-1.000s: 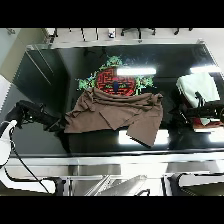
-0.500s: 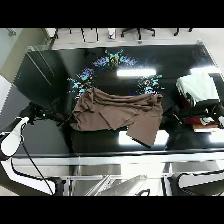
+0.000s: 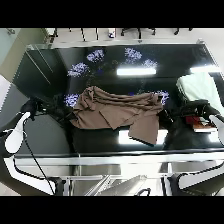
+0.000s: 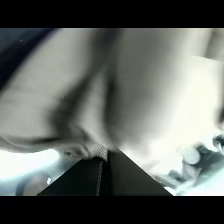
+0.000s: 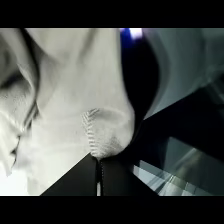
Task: Fold the shirts.
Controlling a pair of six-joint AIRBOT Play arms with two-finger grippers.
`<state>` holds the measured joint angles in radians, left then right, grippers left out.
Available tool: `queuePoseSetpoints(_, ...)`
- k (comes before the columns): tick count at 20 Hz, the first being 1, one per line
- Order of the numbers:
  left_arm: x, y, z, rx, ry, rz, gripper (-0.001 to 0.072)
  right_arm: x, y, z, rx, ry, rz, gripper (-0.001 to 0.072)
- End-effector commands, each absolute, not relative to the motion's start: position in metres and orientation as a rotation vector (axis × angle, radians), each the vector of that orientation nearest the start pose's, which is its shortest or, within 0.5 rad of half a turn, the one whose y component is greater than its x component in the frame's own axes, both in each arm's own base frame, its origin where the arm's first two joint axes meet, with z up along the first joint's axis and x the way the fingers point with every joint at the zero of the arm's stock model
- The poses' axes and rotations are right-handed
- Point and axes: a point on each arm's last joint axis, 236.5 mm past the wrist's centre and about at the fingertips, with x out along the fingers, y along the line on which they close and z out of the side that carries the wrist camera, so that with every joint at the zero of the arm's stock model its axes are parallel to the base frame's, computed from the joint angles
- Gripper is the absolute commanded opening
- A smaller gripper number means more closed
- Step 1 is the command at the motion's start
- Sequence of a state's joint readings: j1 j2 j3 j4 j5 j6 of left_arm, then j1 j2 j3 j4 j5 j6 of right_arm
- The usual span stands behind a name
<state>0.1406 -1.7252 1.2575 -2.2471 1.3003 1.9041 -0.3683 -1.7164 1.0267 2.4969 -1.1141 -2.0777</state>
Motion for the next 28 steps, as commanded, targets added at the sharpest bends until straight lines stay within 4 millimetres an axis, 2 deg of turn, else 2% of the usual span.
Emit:
queuePoseSetpoints(1,0.416,-0.099,-0.014,-0.555,1.381,-0.537,0.0016,0.427,0.031,-0.066,0.913,1.200,0.372,0.0018)
queuePoseSetpoints(2,0.425,-0.101,0.023,-0.544,1.296,-0.551,0.0016,0.437,0.032,-0.032,0.893,1.128,0.404,0.0018)
queuePoseSetpoints(3,0.430,-0.107,0.073,-0.536,1.193,-0.581,0.0015,0.445,0.033,0.015,0.853,1.032,0.445,0.0017)
queuePoseSetpoints(4,0.428,-0.114,0.132,-0.511,1.076,-0.627,0.0016,0.450,0.034,0.070,0.802,0.919,0.483,0.0017)
queuePoseSetpoints(6,0.411,-0.121,0.249,-0.452,0.832,-0.653,0.0016,0.440,0.039,0.211,0.658,0.623,0.552,0.0016)
queuePoseSetpoints(7,0.394,-0.122,0.317,-0.403,0.671,-0.650,0.0016,0.423,0.042,0.281,0.565,0.477,0.560,0.0016)
queuePoseSetpoints(8,0.368,-0.124,0.386,-0.364,0.496,-0.645,0.0016,0.396,0.047,0.355,0.452,0.308,0.554,0.0016)
queuePoseSetpoints(9,0.336,-0.126,0.449,-0.334,0.320,-0.639,0.0015,0.361,0.053,0.426,0.340,0.132,0.534,0.0017)
queuePoseSetpoints(11,0.252,-0.128,0.561,-0.270,-0.044,-0.633,0.0016,0.276,0.065,0.539,0.136,-0.189,0.446,0.0017)
queuePoseSetpoints(12,0.213,-0.122,0.597,-0.239,-0.186,-0.594,0.0016,0.236,0.070,0.578,0.048,-0.317,0.384,0.0017)
queuePoseSetpoints(13,0.181,-0.111,0.619,-0.239,-0.288,-0.531,0.0016,0.200,0.075,0.607,-0.032,-0.425,0.317,0.0017)
queuePoseSetpoints(14,0.161,-0.099,0.627,-0.238,-0.347,-0.469,0.0015,0.175,0.079,0.623,-0.088,-0.490,0.267,0.0017)
queuePoseSetpoints(15,0.149,-0.086,0.627,-0.235,-0.380,-0.399,0.0016,0.158,0.082,0.633,-0.115,-0.526,0.230,0.0017)
queuePoseSetpoints(17,0.144,-0.068,0.611,-0.233,-0.375,-0.304,0.0016,0.151,0.080,0.634,-0.098,-0.527,0.202,0.0018)
queuePoseSetpoints(20,0.161,-0.064,0.587,-0.256,-0.316,-0.296,0.0015,0.171,0.070,0.629,-0.034,-0.485,0.215,0.0017)
queuePoseSetpoints(22,0.188,-0.069,0.572,-0.270,-0.238,-0.323,0.0015,0.197,0.061,0.614,0.028,-0.403,0.235,0.0017)
queuePoseSetpoints(26,0.245,-0.102,0.524,-0.295,-0.003,-0.447,0.0016,0.250,0.054,0.555,0.101,-0.130,0.306,0.0017)
queuePoseSetpoints(28,0.260,-0.123,0.505,-0.296,0.081,-0.515,0.0016,0.260,0.055,0.532,0.115,-0.033,0.331,0.0016)
